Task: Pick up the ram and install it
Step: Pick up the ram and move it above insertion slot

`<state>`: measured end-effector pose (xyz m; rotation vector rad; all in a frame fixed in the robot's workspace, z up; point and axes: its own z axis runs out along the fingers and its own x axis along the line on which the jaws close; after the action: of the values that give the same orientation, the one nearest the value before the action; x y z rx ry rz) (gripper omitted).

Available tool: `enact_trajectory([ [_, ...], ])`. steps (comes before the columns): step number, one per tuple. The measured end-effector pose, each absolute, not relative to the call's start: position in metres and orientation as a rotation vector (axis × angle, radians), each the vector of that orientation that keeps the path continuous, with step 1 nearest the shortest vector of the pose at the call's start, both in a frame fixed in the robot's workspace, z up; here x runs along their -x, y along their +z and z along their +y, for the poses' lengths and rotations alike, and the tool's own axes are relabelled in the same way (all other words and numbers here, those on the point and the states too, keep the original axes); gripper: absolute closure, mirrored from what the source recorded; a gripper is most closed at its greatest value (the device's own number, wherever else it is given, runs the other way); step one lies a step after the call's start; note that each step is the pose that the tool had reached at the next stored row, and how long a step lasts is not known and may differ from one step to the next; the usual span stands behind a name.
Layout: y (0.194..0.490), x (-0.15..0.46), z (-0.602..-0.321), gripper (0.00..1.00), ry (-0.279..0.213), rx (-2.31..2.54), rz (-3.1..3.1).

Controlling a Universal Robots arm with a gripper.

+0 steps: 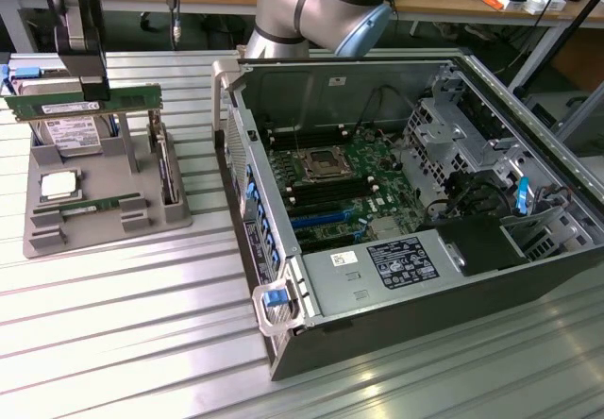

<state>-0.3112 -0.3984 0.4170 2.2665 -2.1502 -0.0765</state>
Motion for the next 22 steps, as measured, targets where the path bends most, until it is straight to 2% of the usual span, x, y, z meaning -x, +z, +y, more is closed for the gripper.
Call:
enact_trajectory([
  [22,0.417,0.278,-0.398,0.88,-0.076,-2.267,-2.150],
])
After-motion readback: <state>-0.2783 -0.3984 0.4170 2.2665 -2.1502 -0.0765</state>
